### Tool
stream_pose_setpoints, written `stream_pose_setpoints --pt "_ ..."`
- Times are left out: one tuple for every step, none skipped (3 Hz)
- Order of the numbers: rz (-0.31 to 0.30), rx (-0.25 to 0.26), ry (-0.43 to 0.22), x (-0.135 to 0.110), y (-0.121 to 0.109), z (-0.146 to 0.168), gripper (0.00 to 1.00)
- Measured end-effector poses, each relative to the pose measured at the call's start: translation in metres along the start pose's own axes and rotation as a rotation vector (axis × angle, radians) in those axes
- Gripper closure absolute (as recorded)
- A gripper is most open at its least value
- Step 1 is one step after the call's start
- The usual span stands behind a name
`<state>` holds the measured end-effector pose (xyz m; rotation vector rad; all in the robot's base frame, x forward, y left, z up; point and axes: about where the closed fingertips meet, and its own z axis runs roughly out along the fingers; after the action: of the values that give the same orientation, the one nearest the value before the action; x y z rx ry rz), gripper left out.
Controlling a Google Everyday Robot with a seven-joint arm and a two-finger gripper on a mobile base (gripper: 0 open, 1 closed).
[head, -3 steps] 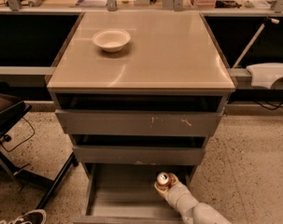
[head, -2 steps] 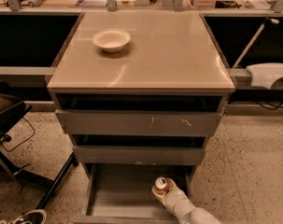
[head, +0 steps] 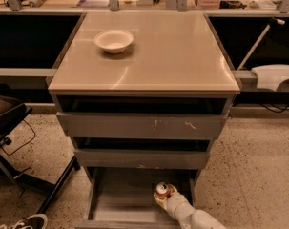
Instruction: Place coke can into bottom drawer
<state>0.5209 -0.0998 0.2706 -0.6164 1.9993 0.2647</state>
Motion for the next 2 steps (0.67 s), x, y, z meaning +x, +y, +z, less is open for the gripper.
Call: stream_pose_setpoints --pt "0.060 -0.032 0.054 0.048 0.004 0.043 1.00" --pt "0.098 -0.039 0.099 0.087 0.007 0.084 1.00"
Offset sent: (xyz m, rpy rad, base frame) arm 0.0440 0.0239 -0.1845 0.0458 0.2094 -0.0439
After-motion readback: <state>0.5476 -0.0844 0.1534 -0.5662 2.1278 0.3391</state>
